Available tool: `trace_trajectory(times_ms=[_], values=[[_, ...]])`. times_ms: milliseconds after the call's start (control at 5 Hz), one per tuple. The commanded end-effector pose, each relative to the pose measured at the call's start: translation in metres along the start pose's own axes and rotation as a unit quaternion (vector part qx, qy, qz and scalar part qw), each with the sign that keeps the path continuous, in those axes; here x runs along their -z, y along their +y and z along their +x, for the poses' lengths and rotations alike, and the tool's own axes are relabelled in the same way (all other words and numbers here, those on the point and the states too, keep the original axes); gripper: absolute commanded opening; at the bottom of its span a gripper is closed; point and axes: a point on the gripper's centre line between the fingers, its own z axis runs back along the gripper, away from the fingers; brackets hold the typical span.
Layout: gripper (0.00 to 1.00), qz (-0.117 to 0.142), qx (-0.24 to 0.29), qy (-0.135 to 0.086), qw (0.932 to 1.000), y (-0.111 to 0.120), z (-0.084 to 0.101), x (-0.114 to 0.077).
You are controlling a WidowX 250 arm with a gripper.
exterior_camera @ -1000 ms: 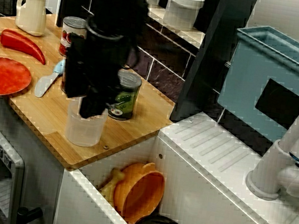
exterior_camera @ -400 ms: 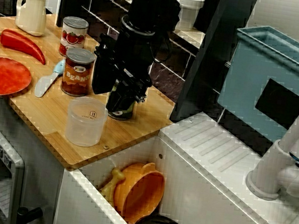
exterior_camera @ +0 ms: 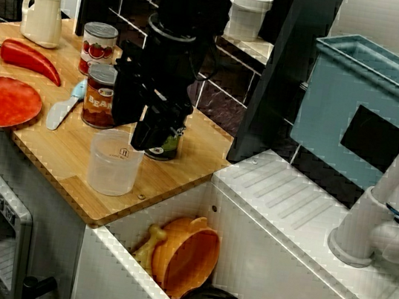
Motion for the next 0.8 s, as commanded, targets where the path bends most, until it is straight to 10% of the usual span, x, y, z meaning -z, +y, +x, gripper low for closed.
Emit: trace_trajectory(times_ms=[0, 600], values=[[1.0, 0.009, 0.003, -0.029, 0.9995, -0.002, -0.007, -0.001], [1.0, 0.022, -0.011, -0.025, 0.9994, 0.006, 0.008, 0.019]])
